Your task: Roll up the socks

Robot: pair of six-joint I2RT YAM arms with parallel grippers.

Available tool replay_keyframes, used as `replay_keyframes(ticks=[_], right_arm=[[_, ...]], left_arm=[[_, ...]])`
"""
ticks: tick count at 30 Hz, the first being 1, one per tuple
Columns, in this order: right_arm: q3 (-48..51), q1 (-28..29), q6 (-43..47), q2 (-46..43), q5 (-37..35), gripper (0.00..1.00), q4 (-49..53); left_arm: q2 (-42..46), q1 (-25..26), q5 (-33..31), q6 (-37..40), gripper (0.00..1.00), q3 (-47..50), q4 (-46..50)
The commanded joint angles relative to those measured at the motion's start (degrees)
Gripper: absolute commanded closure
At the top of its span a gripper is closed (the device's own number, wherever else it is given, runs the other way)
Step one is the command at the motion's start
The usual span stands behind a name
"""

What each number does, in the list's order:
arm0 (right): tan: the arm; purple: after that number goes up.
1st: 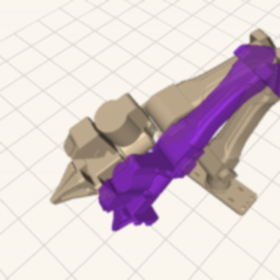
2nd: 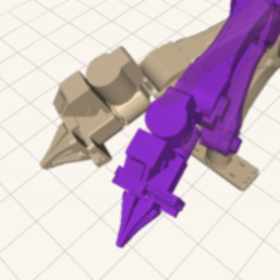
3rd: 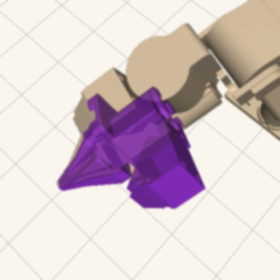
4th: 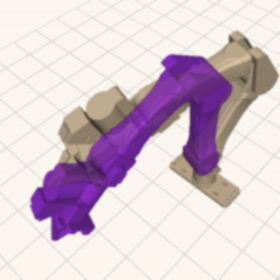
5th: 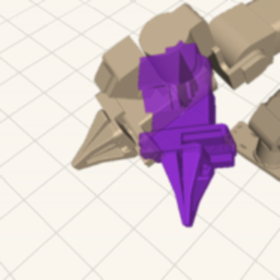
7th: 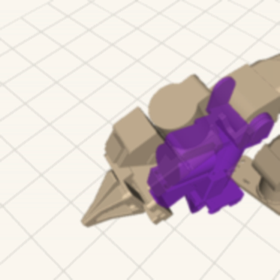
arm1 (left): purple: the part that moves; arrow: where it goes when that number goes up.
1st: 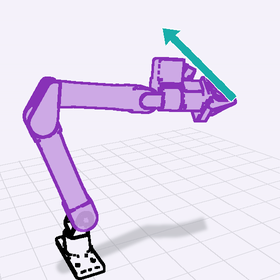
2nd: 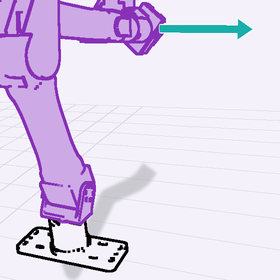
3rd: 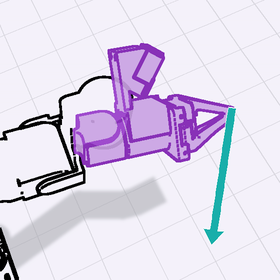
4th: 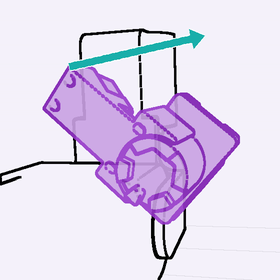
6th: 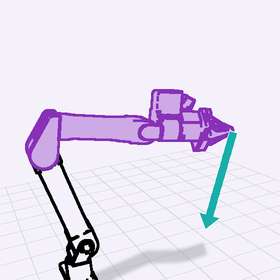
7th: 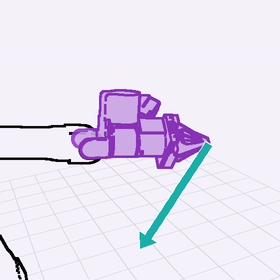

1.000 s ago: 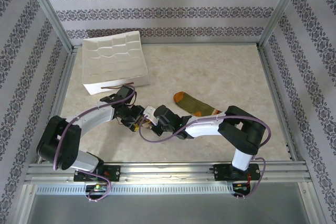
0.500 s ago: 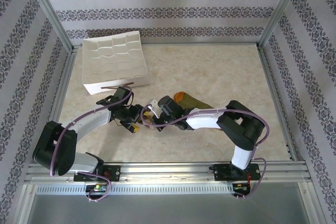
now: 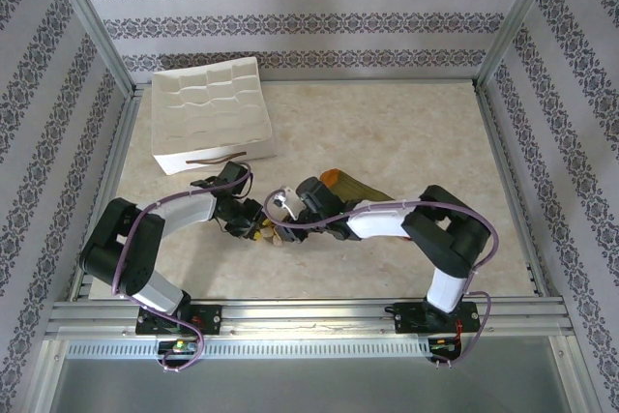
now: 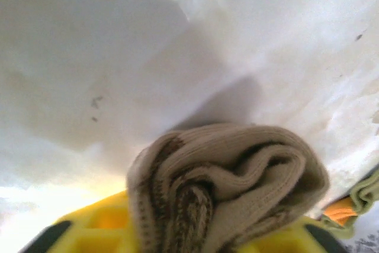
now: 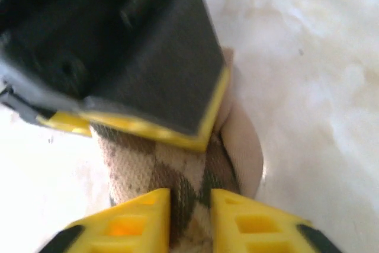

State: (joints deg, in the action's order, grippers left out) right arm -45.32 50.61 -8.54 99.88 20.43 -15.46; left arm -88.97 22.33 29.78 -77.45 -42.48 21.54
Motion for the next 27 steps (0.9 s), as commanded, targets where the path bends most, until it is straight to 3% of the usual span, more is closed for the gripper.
replay_keyframes(ticks=[1, 5, 11, 20, 27], right_arm=[[5.93, 0.65, 4.04, -5.51, -2.95, 0.55, -2.32], [6.12, 5.16, 13.91, -7.83, -9.1, 0.41, -1.06], [-0.06, 10.06, 20.87, -2.14, -21.37, 0.36, 1.06], [-8.98, 10.15, 17.65, 7.33, -24.83, 0.42, 4.96], [-8.24, 10.03, 15.65, 6.3, -30.2, 0.4, 4.32]], left_arm=[[-2.62, -1.45, -3.58, 1.94, 0.94, 3.39, 1.21], [-3.8, -3.69, -1.01, 6.4, 0.99, -0.13, 7.16], [-9.18, -5.23, 2.61, 12.55, 1.0, -5.34, 12.64], [-11.22, -5.62, 3.53, 13.47, 1.0, -8.13, 13.34], [-11.25, -5.66, 2.59, 14.6, 0.99, -8.61, 14.69]])
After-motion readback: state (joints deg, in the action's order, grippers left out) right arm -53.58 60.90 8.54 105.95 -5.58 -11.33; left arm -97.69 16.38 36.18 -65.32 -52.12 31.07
